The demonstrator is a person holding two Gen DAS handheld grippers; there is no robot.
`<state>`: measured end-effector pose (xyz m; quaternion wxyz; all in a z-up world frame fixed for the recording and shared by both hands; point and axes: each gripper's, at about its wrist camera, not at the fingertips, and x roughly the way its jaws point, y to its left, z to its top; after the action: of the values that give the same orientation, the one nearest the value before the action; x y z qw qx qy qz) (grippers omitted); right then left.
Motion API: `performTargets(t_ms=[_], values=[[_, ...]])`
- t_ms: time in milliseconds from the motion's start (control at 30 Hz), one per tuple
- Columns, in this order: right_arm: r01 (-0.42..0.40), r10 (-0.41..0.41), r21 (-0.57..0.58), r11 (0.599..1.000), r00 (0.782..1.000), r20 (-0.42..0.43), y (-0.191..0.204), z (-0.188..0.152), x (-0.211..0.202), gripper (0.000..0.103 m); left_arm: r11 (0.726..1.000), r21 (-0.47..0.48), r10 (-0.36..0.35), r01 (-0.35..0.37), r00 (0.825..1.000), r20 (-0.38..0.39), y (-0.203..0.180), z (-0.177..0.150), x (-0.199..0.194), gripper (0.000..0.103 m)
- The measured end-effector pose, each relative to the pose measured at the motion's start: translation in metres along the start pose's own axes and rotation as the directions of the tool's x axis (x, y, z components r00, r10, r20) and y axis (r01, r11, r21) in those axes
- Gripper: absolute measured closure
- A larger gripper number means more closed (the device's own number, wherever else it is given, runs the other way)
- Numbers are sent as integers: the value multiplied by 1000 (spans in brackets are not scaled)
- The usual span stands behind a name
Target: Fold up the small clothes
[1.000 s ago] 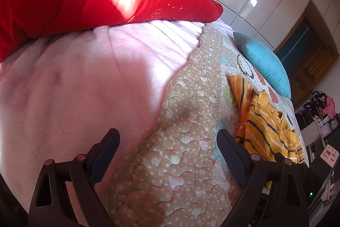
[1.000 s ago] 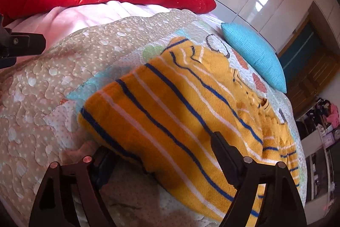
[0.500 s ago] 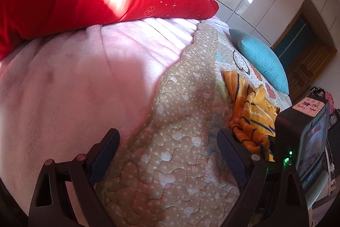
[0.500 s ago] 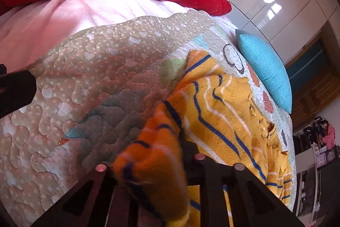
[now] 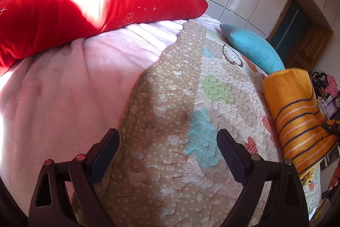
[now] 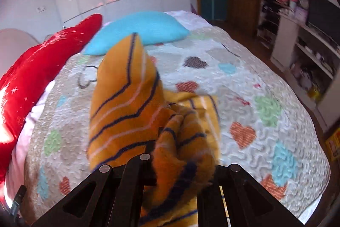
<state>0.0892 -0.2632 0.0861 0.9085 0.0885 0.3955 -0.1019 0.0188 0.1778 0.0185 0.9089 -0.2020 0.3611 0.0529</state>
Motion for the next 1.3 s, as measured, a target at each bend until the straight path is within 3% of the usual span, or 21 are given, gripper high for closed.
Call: performTargets(t_ms=[100,167,233,367,533,633,700,867,1033,1167,1300], values=[[11,-5,68,998,996,-86,-46,-23,27,96,999,2,-37,37,999,-16,-5,-2,3,11],[-37,48,106,994,994,-103,-61,-38,34,96,998,-6,-66,65,997,-50,-9,-6,8,11],[-51,59,90,995,994,-91,-61,-43,34,95,996,13,-93,94,994,-64,-18,-11,7,11],[-57,58,14,998,996,-74,-51,-53,30,94,988,102,-118,119,993,-21,-48,-20,-9,11],[-124,126,30,992,991,-49,-67,-64,38,91,974,158,-148,160,985,-83,-78,-41,-18,11],[-158,159,42,987,987,-20,-79,-72,41,72,965,229,-102,126,988,-116,-98,-59,-18,11],[-183,184,67,981,983,1,-90,-77,44,52,957,274,-59,93,990,-129,-111,-68,-14,11],[-356,356,225,907,934,39,-124,-84,53,50,934,357,17,27,993,-119,-143,-78,-2,11],[-398,394,232,887,917,69,-127,-88,50,48,922,382,128,-58,979,-159,-153,-96,22,11],[-454,445,274,848,890,95,-138,-93,51,48,907,403,171,-119,981,-95,-158,-106,17,8],[-484,474,294,825,874,109,-143,-93,51,48,913,380,195,-149,977,-84,-157,-110,16,3]])
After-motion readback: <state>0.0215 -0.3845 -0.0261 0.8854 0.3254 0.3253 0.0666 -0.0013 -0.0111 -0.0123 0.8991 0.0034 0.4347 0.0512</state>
